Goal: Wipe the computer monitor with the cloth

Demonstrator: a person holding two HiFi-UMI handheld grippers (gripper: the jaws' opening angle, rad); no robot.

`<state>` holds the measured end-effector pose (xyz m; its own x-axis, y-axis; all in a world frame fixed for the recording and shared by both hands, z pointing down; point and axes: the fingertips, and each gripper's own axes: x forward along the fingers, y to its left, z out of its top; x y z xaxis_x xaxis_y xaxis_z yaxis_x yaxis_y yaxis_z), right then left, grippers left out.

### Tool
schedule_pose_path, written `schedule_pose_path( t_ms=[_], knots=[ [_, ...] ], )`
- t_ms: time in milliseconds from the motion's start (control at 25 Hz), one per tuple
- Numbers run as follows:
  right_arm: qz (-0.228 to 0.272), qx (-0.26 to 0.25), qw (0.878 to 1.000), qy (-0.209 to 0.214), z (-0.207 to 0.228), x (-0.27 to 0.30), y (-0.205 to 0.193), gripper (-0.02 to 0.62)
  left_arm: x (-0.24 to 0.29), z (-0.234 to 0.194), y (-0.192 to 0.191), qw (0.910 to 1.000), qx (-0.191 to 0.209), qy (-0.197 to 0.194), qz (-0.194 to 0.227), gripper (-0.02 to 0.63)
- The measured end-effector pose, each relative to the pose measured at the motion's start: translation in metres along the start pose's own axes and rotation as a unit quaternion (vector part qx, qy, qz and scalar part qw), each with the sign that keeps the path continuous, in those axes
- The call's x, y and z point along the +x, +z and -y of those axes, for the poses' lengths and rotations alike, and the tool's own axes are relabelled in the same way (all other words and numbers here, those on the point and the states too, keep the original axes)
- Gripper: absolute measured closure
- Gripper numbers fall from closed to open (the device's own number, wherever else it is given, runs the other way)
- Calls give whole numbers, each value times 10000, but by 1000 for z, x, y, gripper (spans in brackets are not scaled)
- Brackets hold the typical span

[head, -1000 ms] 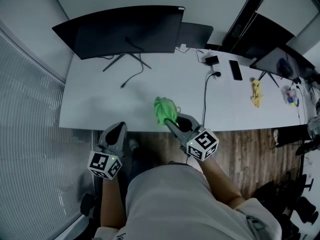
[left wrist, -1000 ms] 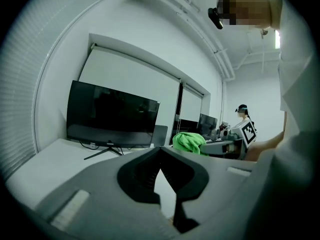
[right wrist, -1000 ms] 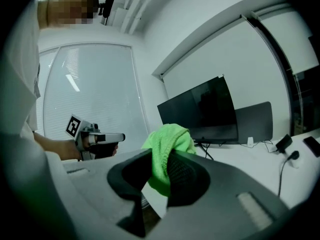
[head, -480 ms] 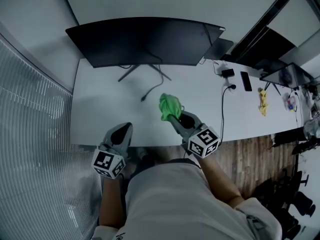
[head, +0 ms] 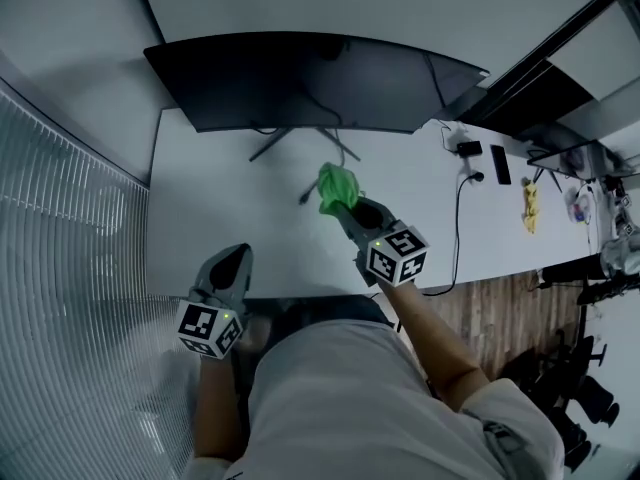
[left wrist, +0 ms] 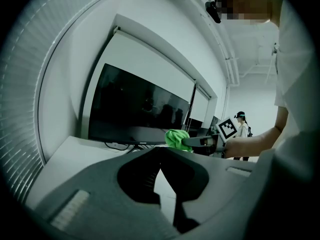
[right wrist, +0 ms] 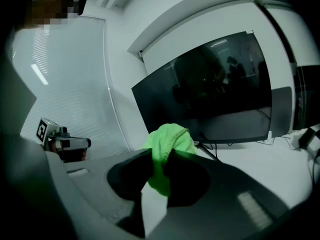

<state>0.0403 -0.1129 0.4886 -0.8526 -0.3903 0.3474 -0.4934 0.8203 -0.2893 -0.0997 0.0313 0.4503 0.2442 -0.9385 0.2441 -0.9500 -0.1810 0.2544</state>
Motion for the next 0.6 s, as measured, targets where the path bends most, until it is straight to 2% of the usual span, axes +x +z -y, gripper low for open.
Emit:
schedule_pose_path(
  t_ms=[280, 600],
  knots=[
    [-157, 14, 9999, 10, 31, 56, 2, 515, 4, -12, 0, 9990, -189, 386, -104, 598],
    [-498, 119, 9987, 55, 76, 118, -26, 515, 10, -38, -24, 9933, -496, 1002, -277, 598]
  ],
)
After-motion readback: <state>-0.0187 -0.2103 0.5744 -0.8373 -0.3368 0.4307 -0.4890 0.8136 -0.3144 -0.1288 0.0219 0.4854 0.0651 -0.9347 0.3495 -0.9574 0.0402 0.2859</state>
